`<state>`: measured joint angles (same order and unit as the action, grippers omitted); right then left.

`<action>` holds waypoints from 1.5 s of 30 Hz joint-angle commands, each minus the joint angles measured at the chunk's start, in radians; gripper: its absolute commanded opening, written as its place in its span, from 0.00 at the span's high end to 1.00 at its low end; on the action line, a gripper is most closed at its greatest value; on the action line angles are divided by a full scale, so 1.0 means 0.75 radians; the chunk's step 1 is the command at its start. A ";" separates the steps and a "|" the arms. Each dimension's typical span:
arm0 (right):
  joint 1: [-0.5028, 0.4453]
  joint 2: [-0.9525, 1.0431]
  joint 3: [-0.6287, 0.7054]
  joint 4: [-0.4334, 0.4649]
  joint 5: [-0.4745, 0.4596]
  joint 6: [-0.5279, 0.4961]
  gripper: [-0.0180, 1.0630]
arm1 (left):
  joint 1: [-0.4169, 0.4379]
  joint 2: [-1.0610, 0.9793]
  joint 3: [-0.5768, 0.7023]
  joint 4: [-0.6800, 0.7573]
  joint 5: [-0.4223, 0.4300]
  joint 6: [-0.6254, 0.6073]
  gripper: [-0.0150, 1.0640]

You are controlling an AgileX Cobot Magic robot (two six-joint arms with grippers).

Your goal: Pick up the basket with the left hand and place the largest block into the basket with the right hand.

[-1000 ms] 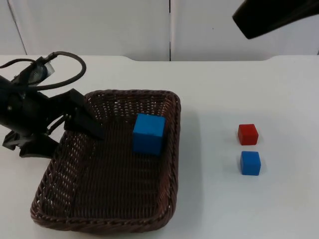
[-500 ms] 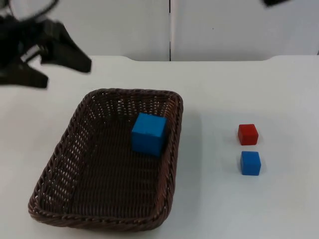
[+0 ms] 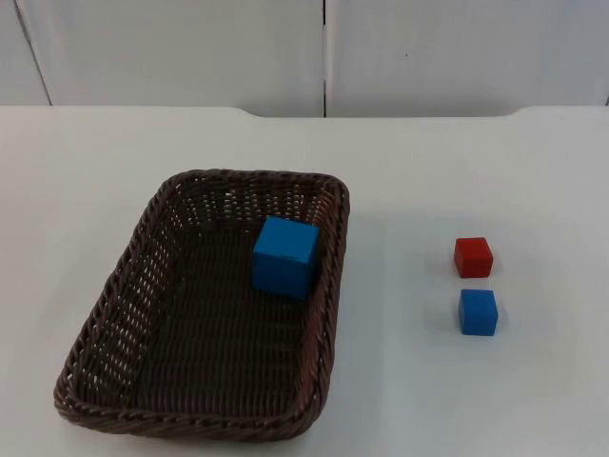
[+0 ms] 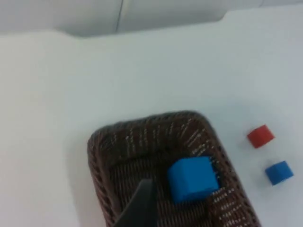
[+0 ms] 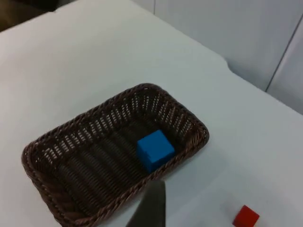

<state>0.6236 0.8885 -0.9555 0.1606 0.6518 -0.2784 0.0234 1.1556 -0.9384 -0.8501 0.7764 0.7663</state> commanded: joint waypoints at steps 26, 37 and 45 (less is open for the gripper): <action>-0.005 -0.726 0.498 -0.006 -0.028 0.137 0.27 | 0.001 -0.956 0.341 0.432 0.088 -0.336 0.15; -0.005 -0.766 0.507 -0.133 0.112 0.261 0.27 | 0.001 -1.243 0.440 0.807 0.273 -0.747 0.15; -0.005 -0.835 0.507 -0.232 0.152 0.301 0.27 | 0.001 -1.459 0.547 0.860 0.347 -0.820 0.15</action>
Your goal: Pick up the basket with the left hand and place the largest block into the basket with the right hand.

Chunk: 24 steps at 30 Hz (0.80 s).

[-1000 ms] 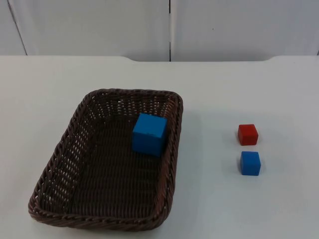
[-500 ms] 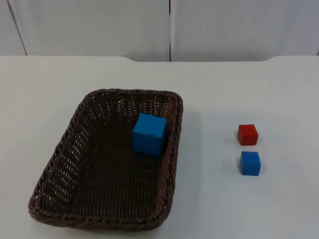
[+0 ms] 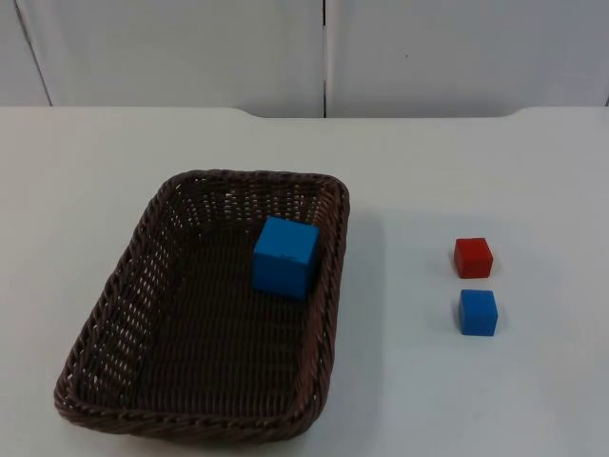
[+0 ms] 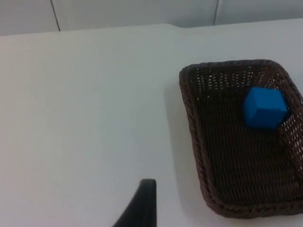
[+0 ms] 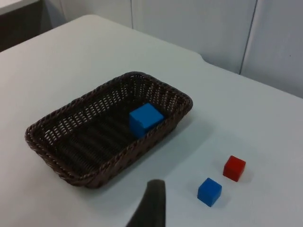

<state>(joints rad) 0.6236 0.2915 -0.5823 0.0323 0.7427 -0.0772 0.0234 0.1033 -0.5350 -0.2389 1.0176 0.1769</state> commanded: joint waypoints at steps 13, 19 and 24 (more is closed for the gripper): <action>-0.005 -0.223 0.014 -0.170 0.229 0.128 0.27 | 0.001 -0.138 0.056 0.236 0.075 -0.213 0.15; -0.005 -0.335 0.062 -0.214 0.272 0.209 0.27 | 0.001 -0.138 0.056 0.236 0.075 -0.213 0.15; -0.005 -0.389 0.062 -0.250 0.301 0.268 0.27 | 0.001 -0.138 0.056 0.236 0.075 -0.213 0.15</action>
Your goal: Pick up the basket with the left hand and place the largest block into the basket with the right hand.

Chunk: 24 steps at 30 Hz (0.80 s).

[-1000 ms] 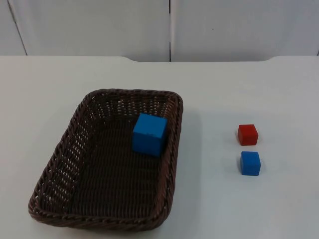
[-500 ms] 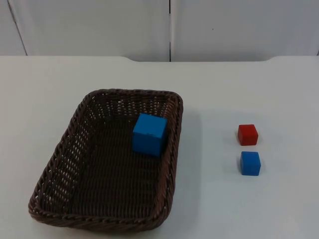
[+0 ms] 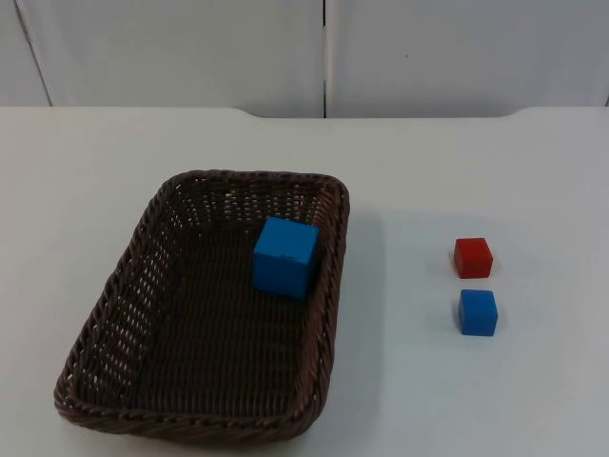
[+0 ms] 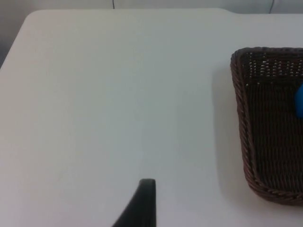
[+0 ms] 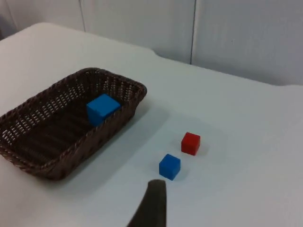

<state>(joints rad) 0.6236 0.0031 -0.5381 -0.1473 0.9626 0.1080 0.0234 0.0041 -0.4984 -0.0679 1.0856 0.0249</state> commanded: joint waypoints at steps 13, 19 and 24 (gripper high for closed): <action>0.002 -0.004 0.031 0.065 0.157 -0.065 0.27 | 0.001 -0.005 0.007 0.003 -0.016 -0.011 0.15; 0.002 -0.004 0.031 0.100 0.157 -0.092 0.27 | 0.001 -0.005 0.007 0.003 -0.016 -0.006 0.15; 0.002 -0.004 0.031 0.135 0.157 -0.127 0.27 | 0.001 -0.005 0.007 0.003 -0.016 -0.006 0.15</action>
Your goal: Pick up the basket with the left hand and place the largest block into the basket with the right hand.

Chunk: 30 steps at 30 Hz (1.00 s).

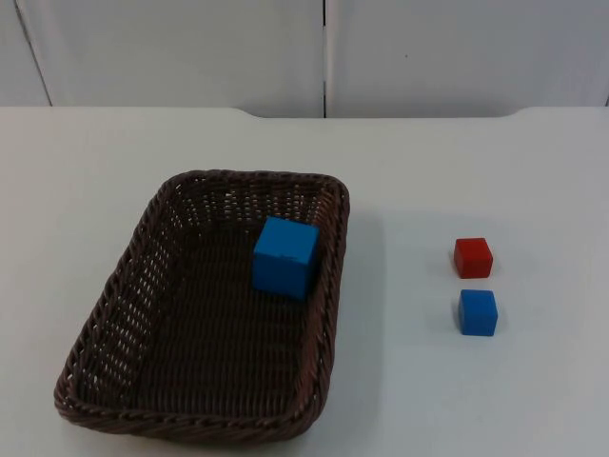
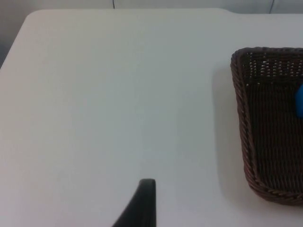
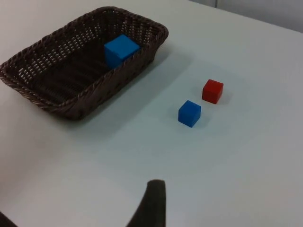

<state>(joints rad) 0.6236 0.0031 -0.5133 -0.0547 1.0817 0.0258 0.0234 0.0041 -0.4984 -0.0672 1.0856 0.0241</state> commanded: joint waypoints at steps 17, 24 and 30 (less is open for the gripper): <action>0.002 -0.004 -0.002 0.012 -0.001 -0.018 0.01 | 0.001 -0.005 0.007 -0.008 -0.016 -0.005 0.01; 0.002 -0.004 -0.002 0.012 -0.001 -0.018 0.01 | 0.001 -0.005 0.007 -0.008 -0.016 -0.005 0.01; 0.002 -0.004 -0.002 0.012 -0.005 -0.014 0.01 | 0.001 -0.005 0.007 -0.008 -0.016 -0.005 0.01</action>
<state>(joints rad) 0.6236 0.0031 -0.5133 -0.0521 1.0817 0.0225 0.0234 0.0041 -0.4984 -0.0672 1.0856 0.0241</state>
